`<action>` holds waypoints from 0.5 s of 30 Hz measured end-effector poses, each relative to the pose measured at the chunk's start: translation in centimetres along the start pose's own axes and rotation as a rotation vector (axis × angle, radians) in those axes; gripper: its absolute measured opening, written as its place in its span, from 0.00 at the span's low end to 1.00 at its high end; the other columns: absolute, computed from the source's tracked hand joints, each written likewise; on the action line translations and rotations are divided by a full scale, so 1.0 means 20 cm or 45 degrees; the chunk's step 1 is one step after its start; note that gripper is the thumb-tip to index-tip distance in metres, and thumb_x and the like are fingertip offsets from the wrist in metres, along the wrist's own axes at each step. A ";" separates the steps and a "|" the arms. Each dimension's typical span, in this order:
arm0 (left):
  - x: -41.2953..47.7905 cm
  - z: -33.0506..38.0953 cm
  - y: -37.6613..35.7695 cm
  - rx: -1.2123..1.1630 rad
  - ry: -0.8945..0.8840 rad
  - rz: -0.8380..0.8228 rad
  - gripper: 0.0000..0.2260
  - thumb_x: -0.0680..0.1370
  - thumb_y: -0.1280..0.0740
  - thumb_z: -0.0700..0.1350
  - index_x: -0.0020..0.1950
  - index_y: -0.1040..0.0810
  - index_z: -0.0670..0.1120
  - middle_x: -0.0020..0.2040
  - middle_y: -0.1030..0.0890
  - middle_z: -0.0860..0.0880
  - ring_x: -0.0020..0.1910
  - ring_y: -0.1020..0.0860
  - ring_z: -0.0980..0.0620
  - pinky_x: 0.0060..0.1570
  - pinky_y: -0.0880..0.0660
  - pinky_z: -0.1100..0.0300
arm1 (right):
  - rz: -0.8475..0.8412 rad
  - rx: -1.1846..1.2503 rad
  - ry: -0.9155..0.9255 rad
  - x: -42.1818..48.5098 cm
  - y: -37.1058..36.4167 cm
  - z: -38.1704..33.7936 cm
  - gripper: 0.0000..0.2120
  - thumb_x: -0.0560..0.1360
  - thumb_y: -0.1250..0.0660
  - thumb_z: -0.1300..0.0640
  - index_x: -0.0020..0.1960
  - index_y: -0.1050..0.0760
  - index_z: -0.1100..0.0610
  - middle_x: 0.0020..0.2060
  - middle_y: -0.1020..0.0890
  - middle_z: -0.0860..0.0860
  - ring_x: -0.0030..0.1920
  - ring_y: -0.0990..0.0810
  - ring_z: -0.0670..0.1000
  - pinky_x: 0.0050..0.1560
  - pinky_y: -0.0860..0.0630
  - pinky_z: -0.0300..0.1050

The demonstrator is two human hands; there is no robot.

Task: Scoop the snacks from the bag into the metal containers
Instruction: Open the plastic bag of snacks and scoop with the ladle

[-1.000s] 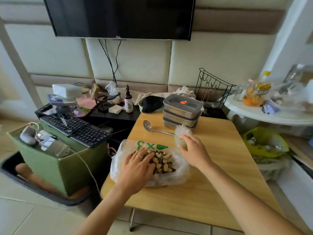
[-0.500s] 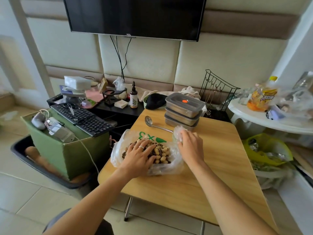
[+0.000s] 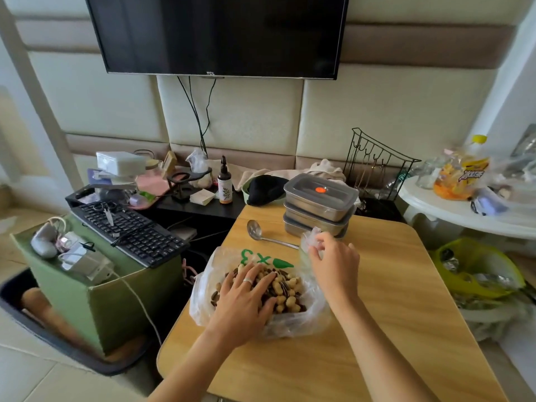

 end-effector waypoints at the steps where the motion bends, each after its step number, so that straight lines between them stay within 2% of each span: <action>1: 0.00 0.00 0.00 -0.004 0.002 -0.011 0.27 0.84 0.51 0.64 0.82 0.44 0.61 0.84 0.47 0.55 0.83 0.57 0.53 0.78 0.68 0.49 | 0.025 -0.022 -0.049 0.00 0.00 0.01 0.04 0.77 0.28 0.61 0.51 0.19 0.56 0.35 0.17 0.48 0.37 0.22 0.52 0.64 0.25 0.63; 3: 0.00 0.00 0.01 0.005 0.004 -0.039 0.28 0.83 0.52 0.66 0.83 0.46 0.61 0.84 0.47 0.55 0.83 0.59 0.53 0.77 0.71 0.47 | 0.081 -0.036 -0.111 -0.01 0.03 0.04 0.06 0.78 0.31 0.63 0.54 0.19 0.57 0.32 0.20 0.47 0.35 0.26 0.50 0.67 0.27 0.66; 5: 0.01 0.01 0.05 0.007 0.013 -0.032 0.29 0.82 0.53 0.68 0.83 0.46 0.62 0.84 0.48 0.55 0.83 0.61 0.54 0.77 0.72 0.43 | 0.129 0.004 -0.135 -0.01 0.07 0.05 0.07 0.78 0.32 0.65 0.54 0.19 0.58 0.30 0.24 0.46 0.33 0.32 0.46 0.64 0.24 0.66; 6: 0.02 0.01 0.08 -0.010 0.015 -0.010 0.29 0.81 0.54 0.68 0.82 0.46 0.62 0.84 0.49 0.55 0.82 0.62 0.55 0.77 0.72 0.43 | 0.140 0.037 -0.138 -0.01 0.09 0.05 0.07 0.79 0.33 0.65 0.54 0.19 0.58 0.31 0.25 0.46 0.32 0.33 0.45 0.60 0.22 0.65; 8: 0.04 0.03 0.17 -0.091 0.007 0.101 0.29 0.81 0.54 0.69 0.82 0.43 0.62 0.83 0.45 0.56 0.82 0.61 0.58 0.78 0.71 0.44 | 0.157 0.137 -0.088 -0.02 0.13 0.02 0.07 0.80 0.35 0.64 0.52 0.19 0.56 0.33 0.21 0.48 0.33 0.27 0.47 0.47 0.18 0.56; 9: 0.04 0.04 0.23 -0.177 -0.001 0.183 0.29 0.82 0.52 0.68 0.81 0.40 0.61 0.82 0.42 0.57 0.82 0.57 0.59 0.79 0.68 0.45 | 0.158 0.216 -0.058 -0.04 0.15 0.00 0.07 0.80 0.35 0.63 0.51 0.19 0.55 0.36 0.19 0.48 0.36 0.23 0.49 0.42 0.19 0.49; 10: 0.05 0.06 0.28 -0.299 -0.001 0.247 0.28 0.82 0.49 0.67 0.80 0.38 0.60 0.80 0.38 0.57 0.82 0.52 0.59 0.81 0.62 0.47 | 0.144 0.306 -0.047 -0.05 0.16 -0.02 0.08 0.81 0.35 0.62 0.50 0.18 0.55 0.39 0.17 0.48 0.39 0.20 0.48 0.42 0.21 0.40; 11: 0.05 0.06 0.31 -0.448 0.012 0.283 0.27 0.83 0.46 0.65 0.80 0.36 0.58 0.78 0.35 0.57 0.81 0.46 0.58 0.81 0.52 0.49 | 0.106 0.392 -0.069 -0.08 0.17 -0.03 0.08 0.81 0.35 0.62 0.50 0.17 0.55 0.42 0.16 0.47 0.42 0.19 0.46 0.44 0.24 0.34; 12: 0.06 0.06 0.32 -0.617 0.032 0.282 0.26 0.83 0.42 0.63 0.79 0.36 0.57 0.76 0.33 0.57 0.78 0.39 0.57 0.78 0.43 0.52 | 0.040 0.471 -0.124 -0.10 0.16 -0.04 0.08 0.81 0.34 0.61 0.50 0.16 0.54 0.45 0.16 0.46 0.45 0.19 0.44 0.46 0.24 0.31; 13: 0.07 0.06 0.31 -0.784 0.051 0.264 0.26 0.82 0.38 0.61 0.79 0.35 0.57 0.75 0.31 0.57 0.75 0.34 0.57 0.74 0.36 0.54 | -0.048 0.560 -0.199 -0.12 0.14 -0.05 0.09 0.82 0.34 0.60 0.51 0.16 0.52 0.45 0.16 0.44 0.46 0.19 0.42 0.49 0.23 0.33; 15: 0.07 0.08 0.31 -1.047 0.074 0.232 0.28 0.80 0.32 0.60 0.78 0.34 0.56 0.70 0.25 0.55 0.69 0.26 0.58 0.69 0.26 0.56 | -0.240 0.797 -0.359 -0.17 0.07 -0.06 0.10 0.82 0.34 0.58 0.50 0.15 0.49 0.41 0.15 0.44 0.46 0.17 0.43 0.49 0.19 0.44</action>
Point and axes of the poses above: each hand's wrist, its own x-axis towards the middle knuckle, its own y-axis out of the back of the hand, z = x × y, the point moved 10 cm from there along x, towards the middle knuckle
